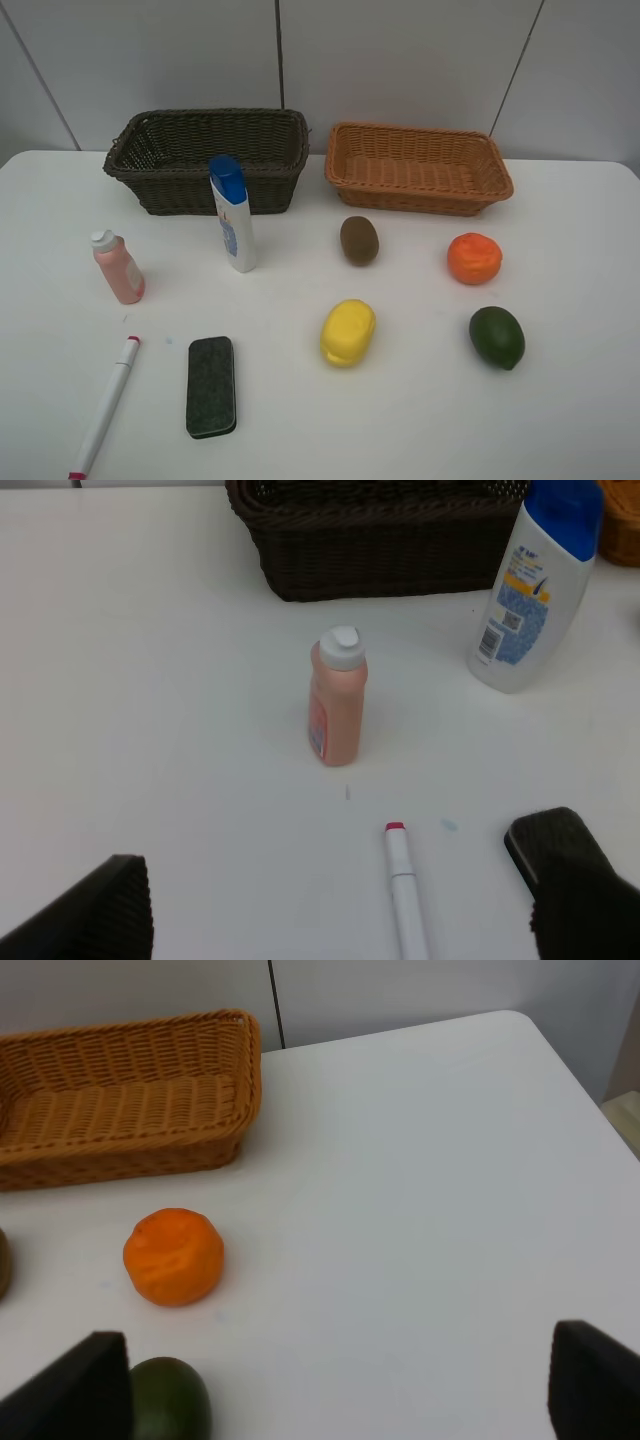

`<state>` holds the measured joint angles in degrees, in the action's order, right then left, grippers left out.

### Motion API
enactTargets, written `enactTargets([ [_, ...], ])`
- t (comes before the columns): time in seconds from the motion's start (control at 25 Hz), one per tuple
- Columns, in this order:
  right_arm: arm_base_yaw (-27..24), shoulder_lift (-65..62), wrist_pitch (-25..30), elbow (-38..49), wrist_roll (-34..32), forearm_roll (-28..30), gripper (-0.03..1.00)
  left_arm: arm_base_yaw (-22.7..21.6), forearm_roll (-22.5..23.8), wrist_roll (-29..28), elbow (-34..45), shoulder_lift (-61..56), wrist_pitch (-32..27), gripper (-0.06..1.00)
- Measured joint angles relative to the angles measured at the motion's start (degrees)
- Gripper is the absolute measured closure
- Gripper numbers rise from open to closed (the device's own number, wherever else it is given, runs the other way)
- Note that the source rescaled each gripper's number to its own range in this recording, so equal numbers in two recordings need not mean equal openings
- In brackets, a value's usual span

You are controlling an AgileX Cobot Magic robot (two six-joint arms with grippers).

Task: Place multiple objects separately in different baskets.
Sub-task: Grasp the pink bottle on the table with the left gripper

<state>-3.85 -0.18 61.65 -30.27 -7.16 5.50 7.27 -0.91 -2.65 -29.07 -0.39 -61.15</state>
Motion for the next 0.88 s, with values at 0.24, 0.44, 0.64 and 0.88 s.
enactTargets([
  [0.24, 0.0, 0.0, 0.0, 0.0, 0.0, 0.0, 0.01, 0.0, 0.0, 0.0, 0.0, 0.0, 0.0, -0.05],
  [0.44, 0.0, 0.0, 0.0, 0.0, 0.0, 0.0, 0.01, 0.0, 0.0, 0.0, 0.0, 0.0, 0.0, -0.05],
  [0.64, 0.0, 0.0, 0.0, 0.0, 0.0, 0.0, 0.01, 0.0, 1.6, -3.0, 0.0, 1.0, 0.0, -0.05],
  [0.88, 0.0, 0.0, 0.0, 0.0, 0.0, 0.0, 0.01, 0.0, 2.4, -5.7, -2.2, 19.0, 2.7, -0.05],
])
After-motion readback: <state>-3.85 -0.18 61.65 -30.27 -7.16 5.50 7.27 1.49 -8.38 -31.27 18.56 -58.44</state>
